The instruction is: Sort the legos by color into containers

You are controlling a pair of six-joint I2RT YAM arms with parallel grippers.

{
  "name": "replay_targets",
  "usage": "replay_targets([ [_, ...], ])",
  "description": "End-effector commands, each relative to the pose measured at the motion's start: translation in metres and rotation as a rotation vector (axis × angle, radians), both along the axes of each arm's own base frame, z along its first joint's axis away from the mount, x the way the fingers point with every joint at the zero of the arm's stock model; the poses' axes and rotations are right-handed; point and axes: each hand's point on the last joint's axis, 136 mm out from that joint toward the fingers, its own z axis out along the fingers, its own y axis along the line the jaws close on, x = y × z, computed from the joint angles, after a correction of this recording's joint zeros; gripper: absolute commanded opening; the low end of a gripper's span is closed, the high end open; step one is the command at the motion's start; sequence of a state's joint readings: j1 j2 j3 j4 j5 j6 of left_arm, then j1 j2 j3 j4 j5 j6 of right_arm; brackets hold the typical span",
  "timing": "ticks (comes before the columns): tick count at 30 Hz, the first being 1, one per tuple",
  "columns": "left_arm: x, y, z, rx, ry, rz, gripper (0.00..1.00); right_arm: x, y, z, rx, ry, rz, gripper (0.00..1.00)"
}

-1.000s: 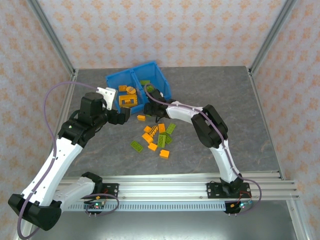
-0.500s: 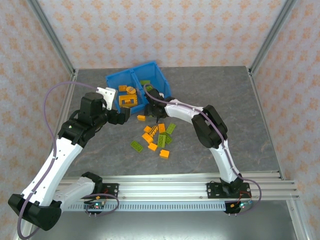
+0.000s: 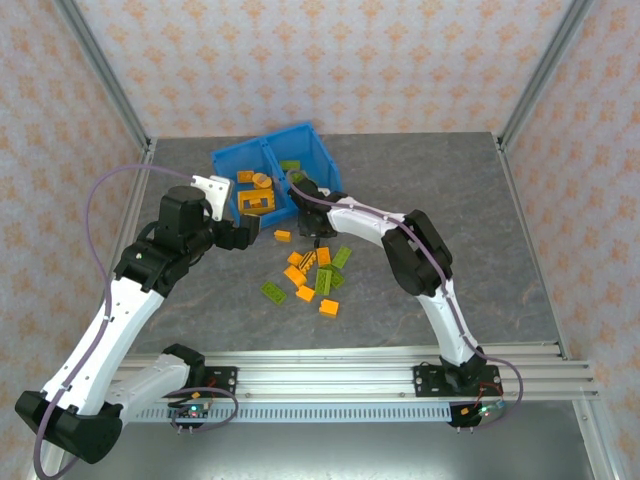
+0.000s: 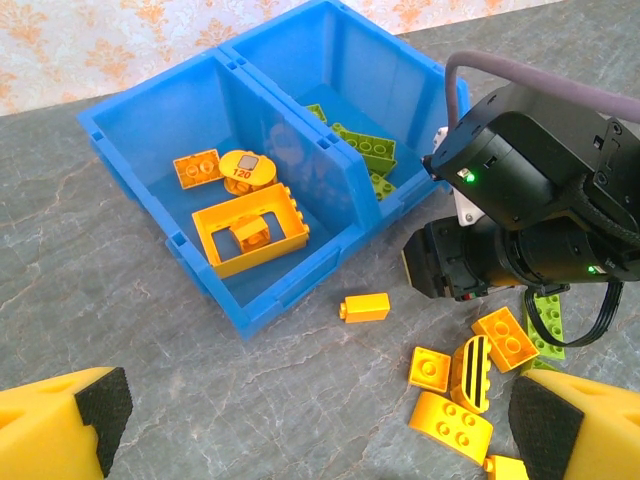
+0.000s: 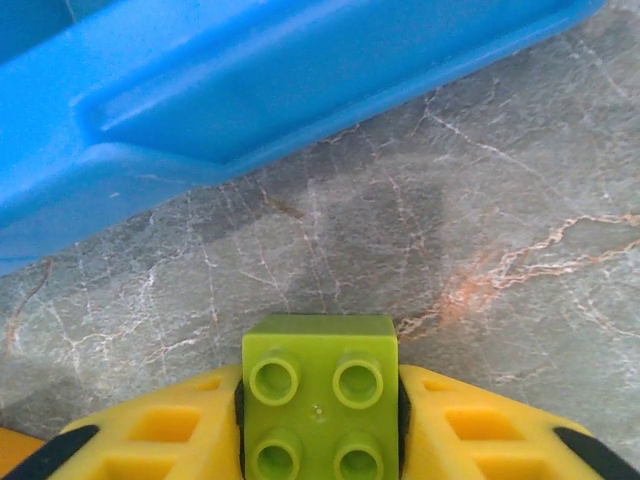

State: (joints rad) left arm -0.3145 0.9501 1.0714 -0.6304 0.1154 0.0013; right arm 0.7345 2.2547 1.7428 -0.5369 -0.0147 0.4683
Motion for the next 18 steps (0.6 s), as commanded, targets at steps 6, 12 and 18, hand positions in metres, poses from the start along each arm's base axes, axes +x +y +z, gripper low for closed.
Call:
replay_targets([
  [6,-0.001,0.004,0.007,0.002,-0.043,0.014,1.00,0.003,-0.019,0.096,0.012,-0.221,0.014,0.31],
  [12,-0.003,-0.002,0.012,-0.023,-0.069,-0.016,1.00,0.026,-0.023,0.188,0.014,-0.474,0.045,0.32],
  [18,-0.005,-0.001,0.013,-0.019,-0.070,-0.019,1.00,0.086,-0.012,0.205,0.011,-0.515,0.034,0.32],
])
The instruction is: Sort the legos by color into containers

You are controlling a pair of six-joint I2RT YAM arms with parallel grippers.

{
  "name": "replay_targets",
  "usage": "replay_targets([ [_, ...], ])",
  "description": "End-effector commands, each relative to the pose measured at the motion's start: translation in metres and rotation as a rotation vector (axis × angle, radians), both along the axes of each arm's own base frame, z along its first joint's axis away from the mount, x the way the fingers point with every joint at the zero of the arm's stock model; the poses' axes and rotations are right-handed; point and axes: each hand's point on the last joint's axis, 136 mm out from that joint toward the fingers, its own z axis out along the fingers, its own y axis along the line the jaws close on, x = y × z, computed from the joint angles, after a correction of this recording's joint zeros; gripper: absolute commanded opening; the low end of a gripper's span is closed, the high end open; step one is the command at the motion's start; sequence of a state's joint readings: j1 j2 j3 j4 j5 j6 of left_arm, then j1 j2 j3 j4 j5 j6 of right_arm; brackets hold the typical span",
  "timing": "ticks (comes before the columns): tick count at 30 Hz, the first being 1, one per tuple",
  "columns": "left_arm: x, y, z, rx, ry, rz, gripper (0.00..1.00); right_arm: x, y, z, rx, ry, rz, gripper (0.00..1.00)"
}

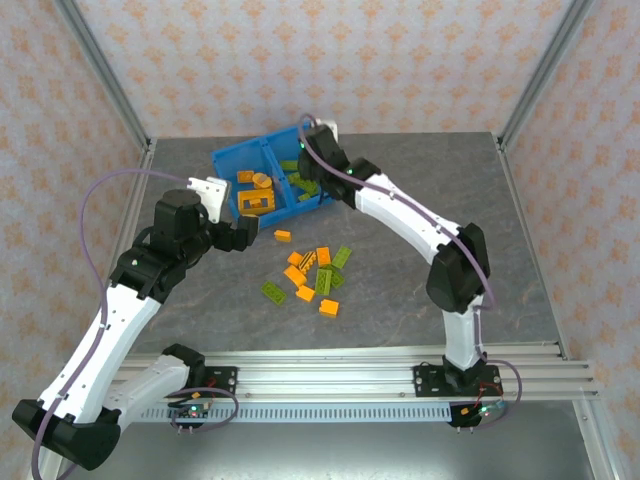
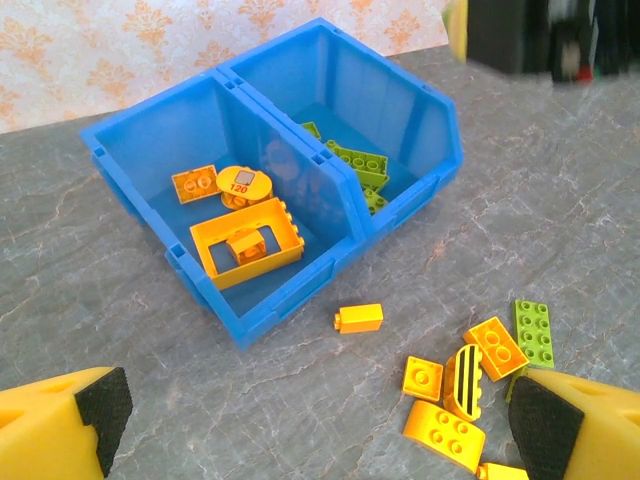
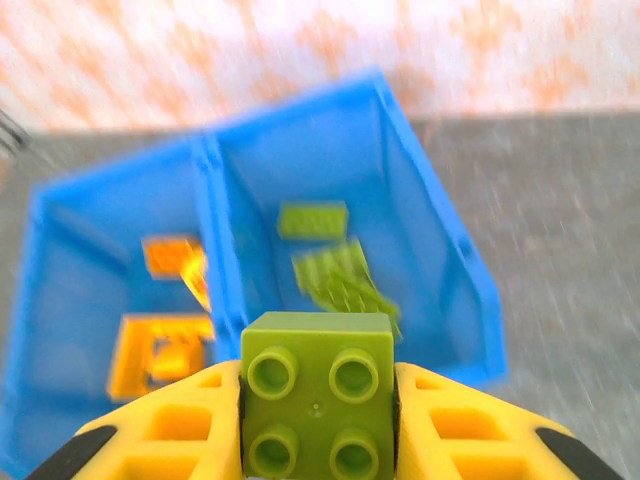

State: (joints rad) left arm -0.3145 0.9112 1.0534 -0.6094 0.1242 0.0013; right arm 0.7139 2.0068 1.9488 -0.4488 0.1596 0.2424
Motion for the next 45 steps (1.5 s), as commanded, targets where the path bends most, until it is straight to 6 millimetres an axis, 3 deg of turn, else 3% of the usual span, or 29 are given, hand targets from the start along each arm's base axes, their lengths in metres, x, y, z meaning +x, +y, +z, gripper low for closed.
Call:
replay_targets([
  [1,0.000,0.000,0.006,0.001,-0.035,-0.007,1.00,0.039,-0.006,-0.035,-0.087,0.032,-0.024,0.32],
  [7,-0.001,0.005,0.008,0.017,-0.045,0.016,1.00,0.088,0.011,-0.050,-0.059,0.047,-0.009,0.32],
  [13,0.000,0.006,0.008,0.021,-0.044,0.016,1.00,0.105,0.027,-0.085,-0.021,0.063,0.018,0.33],
  [19,0.000,0.004,0.007,0.016,-0.039,0.010,1.00,0.123,0.029,-0.112,-0.016,0.044,-0.010,0.35],
  [23,0.000,0.005,0.007,0.020,-0.041,0.016,1.00,0.130,0.026,-0.104,0.013,0.015,-0.035,0.41],
  [28,0.002,0.005,0.004,0.026,-0.033,0.018,1.00,0.130,0.023,-0.064,0.037,-0.042,-0.036,0.62],
  [32,0.002,0.007,0.004,0.032,-0.032,0.025,1.00,0.111,0.019,-0.020,0.077,-0.039,-0.010,0.64],
  [36,0.004,0.011,0.000,0.047,-0.022,0.048,1.00,0.076,0.002,0.027,0.109,-0.015,0.006,0.65],
  [41,0.016,0.011,-0.015,0.051,0.044,0.086,1.00,0.013,-0.027,0.048,0.161,-0.033,0.071,0.77],
  [44,0.023,0.010,-0.016,0.033,0.127,0.153,1.00,-0.034,-0.037,0.049,0.196,-0.034,0.177,0.90],
  [45,0.025,0.008,-0.016,0.008,0.159,0.181,1.00,-0.049,-0.042,0.041,0.195,-0.011,0.201,0.94],
])
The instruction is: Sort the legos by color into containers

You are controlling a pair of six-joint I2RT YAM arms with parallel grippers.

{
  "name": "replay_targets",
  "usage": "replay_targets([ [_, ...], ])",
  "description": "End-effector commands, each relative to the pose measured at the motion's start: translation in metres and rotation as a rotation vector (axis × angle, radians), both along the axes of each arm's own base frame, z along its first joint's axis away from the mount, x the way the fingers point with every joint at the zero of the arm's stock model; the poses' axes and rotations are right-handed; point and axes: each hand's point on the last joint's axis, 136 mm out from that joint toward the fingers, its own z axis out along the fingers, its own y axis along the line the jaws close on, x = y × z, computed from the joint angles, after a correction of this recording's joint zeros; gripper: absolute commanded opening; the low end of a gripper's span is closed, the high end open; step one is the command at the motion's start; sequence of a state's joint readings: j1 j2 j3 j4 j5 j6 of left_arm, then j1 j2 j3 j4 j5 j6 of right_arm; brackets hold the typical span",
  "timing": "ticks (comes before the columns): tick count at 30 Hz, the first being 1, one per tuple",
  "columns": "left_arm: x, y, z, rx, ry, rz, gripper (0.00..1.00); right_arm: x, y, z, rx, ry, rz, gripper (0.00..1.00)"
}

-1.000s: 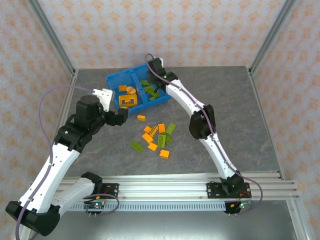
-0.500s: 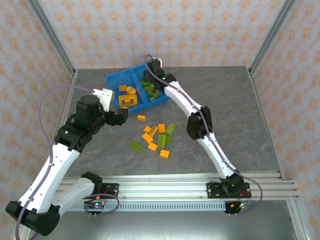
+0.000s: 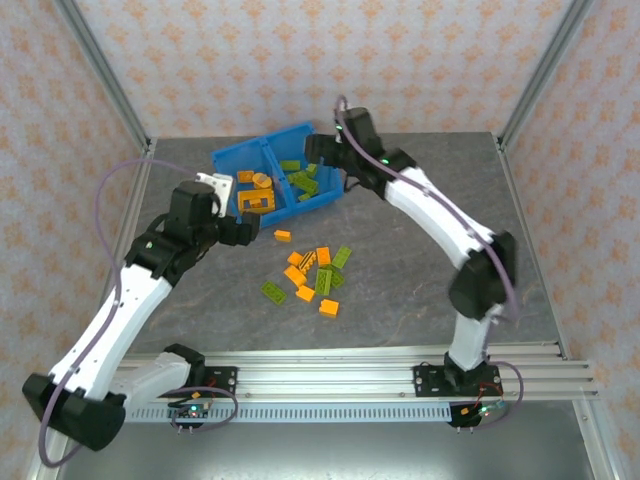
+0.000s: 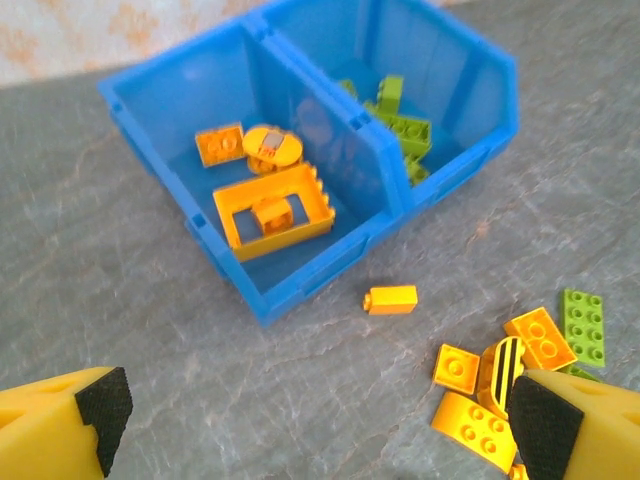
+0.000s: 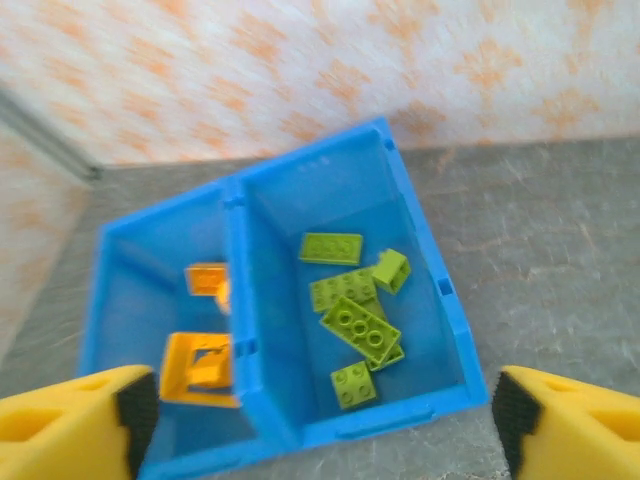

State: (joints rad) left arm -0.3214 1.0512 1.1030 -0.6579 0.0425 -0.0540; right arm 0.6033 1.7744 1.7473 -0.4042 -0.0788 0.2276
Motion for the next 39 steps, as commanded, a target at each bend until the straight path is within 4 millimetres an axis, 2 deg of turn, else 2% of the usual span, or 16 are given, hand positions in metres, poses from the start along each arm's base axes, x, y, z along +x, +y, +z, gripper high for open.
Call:
replay_targets([
  [1,0.006,-0.003,0.009,-0.059,0.057,0.100,1.00,-0.037,0.000,-0.001,0.059,-0.010,0.121,0.95],
  [5,0.010,-0.033,-0.016,-0.175,0.151,0.137,1.00,-0.081,-0.009,-0.037,0.038,0.118,0.203,0.99],
  [8,0.015,-0.044,-0.043,-0.234,0.203,0.242,1.00,-0.102,-0.015,-0.064,0.049,0.209,0.218,1.00],
  [12,0.023,-0.057,-0.089,-0.325,0.287,0.399,1.00,-0.110,-0.023,-0.086,0.043,0.257,0.189,1.00],
  [14,0.026,-0.062,-0.104,-0.341,0.317,0.475,0.99,-0.109,-0.028,-0.092,0.025,0.267,0.159,1.00],
  [20,0.045,-0.084,-0.142,-0.438,0.412,0.646,0.82,-0.106,-0.033,-0.097,0.019,0.288,0.112,1.00],
  [24,0.053,-0.078,-0.165,-0.409,0.432,0.784,0.70,-0.110,-0.041,-0.099,0.002,0.292,0.088,1.00],
  [31,0.077,-0.085,-0.185,-0.443,0.438,0.884,0.62,-0.119,-0.053,-0.099,0.005,0.281,0.060,1.00],
  [36,0.091,-0.077,-0.192,-0.472,0.425,0.941,0.60,-0.125,-0.068,-0.094,-0.014,0.246,0.017,1.00],
  [37,0.091,-0.076,-0.206,-0.457,0.451,0.953,0.59,-0.125,-0.070,-0.093,-0.017,0.240,0.009,1.00],
  [39,0.094,-0.075,-0.212,-0.457,0.467,0.959,0.58,-0.127,-0.074,-0.090,-0.022,0.231,0.003,1.00],
])
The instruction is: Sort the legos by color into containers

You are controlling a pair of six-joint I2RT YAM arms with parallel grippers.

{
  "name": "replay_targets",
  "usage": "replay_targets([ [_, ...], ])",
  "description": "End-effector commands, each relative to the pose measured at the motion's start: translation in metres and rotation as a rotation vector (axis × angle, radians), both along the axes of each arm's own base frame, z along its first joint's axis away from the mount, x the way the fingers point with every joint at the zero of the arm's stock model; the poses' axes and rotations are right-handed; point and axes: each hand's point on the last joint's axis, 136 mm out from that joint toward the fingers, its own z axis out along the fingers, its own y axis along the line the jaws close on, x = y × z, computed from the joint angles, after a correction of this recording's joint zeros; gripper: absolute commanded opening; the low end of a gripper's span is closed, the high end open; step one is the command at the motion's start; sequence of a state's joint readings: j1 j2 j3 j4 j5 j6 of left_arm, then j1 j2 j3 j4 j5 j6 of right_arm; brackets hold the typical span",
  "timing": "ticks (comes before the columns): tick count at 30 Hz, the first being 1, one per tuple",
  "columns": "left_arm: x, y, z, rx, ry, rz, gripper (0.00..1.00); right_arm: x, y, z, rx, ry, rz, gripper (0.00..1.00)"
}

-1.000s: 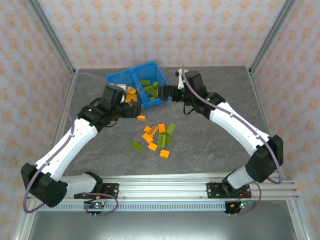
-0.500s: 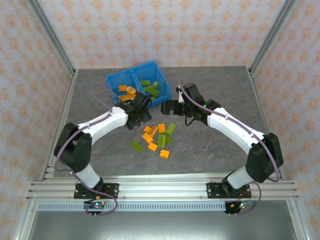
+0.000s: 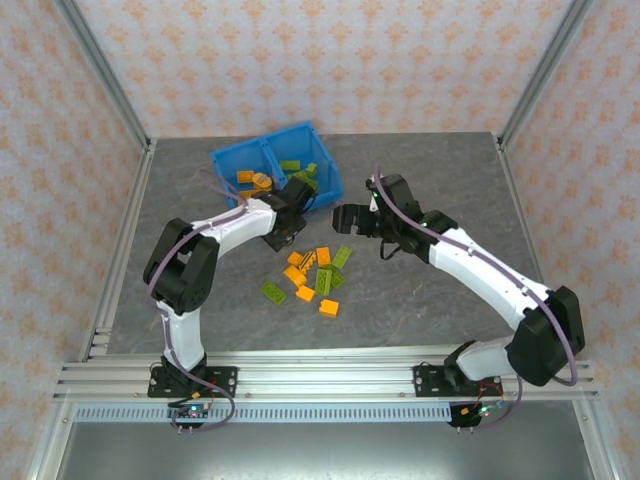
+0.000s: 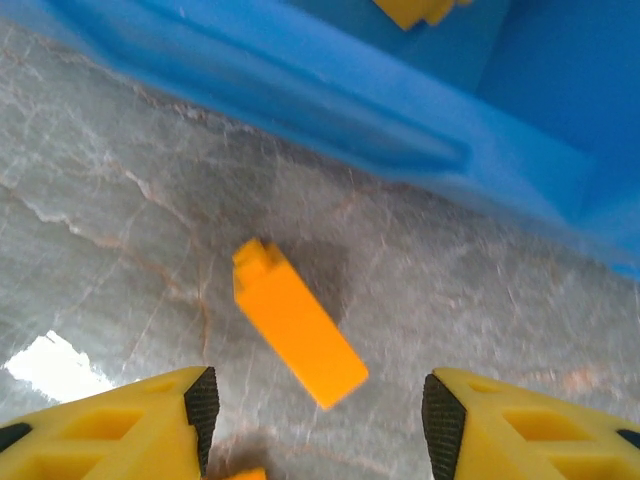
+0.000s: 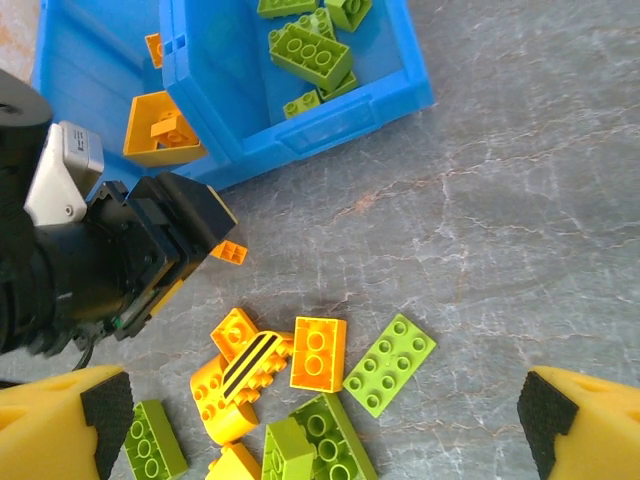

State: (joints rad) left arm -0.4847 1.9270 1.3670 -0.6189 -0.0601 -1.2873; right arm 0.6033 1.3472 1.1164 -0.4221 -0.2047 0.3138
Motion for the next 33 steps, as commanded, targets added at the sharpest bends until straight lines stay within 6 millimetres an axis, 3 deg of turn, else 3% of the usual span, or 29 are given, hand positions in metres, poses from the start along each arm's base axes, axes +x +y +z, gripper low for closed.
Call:
replay_targets([
  [1,0.010,0.009,-0.005,0.012,-0.004,0.063,0.57,-0.002,-0.014,0.008,-0.025,-0.034,-0.046,1.00],
  [5,0.009,0.010,-0.011,0.018,0.019,0.050,0.48,-0.002,-0.017,0.011,-0.023,-0.036,-0.056,1.00],
  [10,0.000,0.013,-0.019,0.022,0.060,0.038,0.23,-0.001,-0.015,0.012,-0.004,-0.034,-0.067,0.99],
  [13,-0.005,0.016,-0.010,0.021,0.049,0.029,0.11,0.000,-0.013,0.011,-0.004,-0.029,-0.069,0.99],
  [15,-0.009,0.016,0.005,0.008,0.034,0.013,0.05,0.001,-0.013,0.010,-0.002,-0.024,-0.070,0.99],
  [19,-0.010,0.022,0.071,0.045,-0.072,-0.060,0.01,0.002,-0.012,0.012,0.006,-0.023,-0.073,0.99],
  [23,-0.003,0.067,0.149,0.290,-0.240,-0.061,0.01,0.005,-0.009,0.013,0.015,-0.025,-0.073,0.99],
  [25,0.006,0.087,0.172,0.381,-0.284,-0.057,0.02,0.006,-0.007,0.012,0.015,-0.020,-0.071,0.99],
  [28,0.031,0.106,0.179,0.415,-0.284,-0.083,0.02,0.008,-0.004,0.010,0.016,-0.009,-0.065,1.00],
  [33,0.078,0.120,0.160,0.441,-0.196,-0.128,0.03,0.006,-0.006,0.010,0.014,-0.002,-0.069,1.00],
])
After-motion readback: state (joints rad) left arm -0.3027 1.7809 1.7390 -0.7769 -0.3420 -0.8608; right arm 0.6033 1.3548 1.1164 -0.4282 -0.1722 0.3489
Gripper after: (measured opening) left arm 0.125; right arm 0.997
